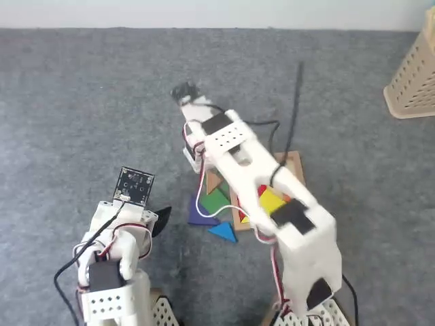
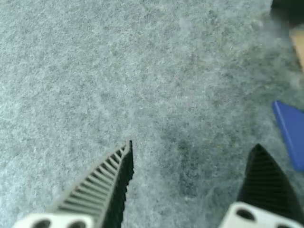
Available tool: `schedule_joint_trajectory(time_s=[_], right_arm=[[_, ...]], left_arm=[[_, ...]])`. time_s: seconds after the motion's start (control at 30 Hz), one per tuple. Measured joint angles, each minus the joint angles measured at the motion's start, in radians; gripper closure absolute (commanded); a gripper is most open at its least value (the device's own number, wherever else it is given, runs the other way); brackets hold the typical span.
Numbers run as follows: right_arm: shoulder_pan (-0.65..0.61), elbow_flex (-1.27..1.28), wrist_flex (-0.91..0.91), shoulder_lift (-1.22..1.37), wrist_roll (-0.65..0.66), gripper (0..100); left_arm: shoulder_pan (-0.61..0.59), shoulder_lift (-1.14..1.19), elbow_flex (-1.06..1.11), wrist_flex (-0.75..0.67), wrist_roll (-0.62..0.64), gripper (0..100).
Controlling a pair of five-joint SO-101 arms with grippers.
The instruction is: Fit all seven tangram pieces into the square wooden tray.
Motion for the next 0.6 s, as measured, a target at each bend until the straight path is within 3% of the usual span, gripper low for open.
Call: schedule_joint_trajectory(time_s=[0.23, 0.43, 0.6], right_arm=[[0.012, 0.123, 0.023, -0.141, -0.002, 99.1], [-0.002, 0.359, -0.140, -0.141, -0.034, 83.8], [-0.037, 0.364, -0.166, -0.146, -0.041, 83.2]], left_arm=[[0.000, 0.000, 0.000, 0.000, 0.000, 65], [0.000, 0.000, 0.000, 0.000, 0.000, 65], [0.000, 0.000, 0.000, 0.000, 0.000, 65]])
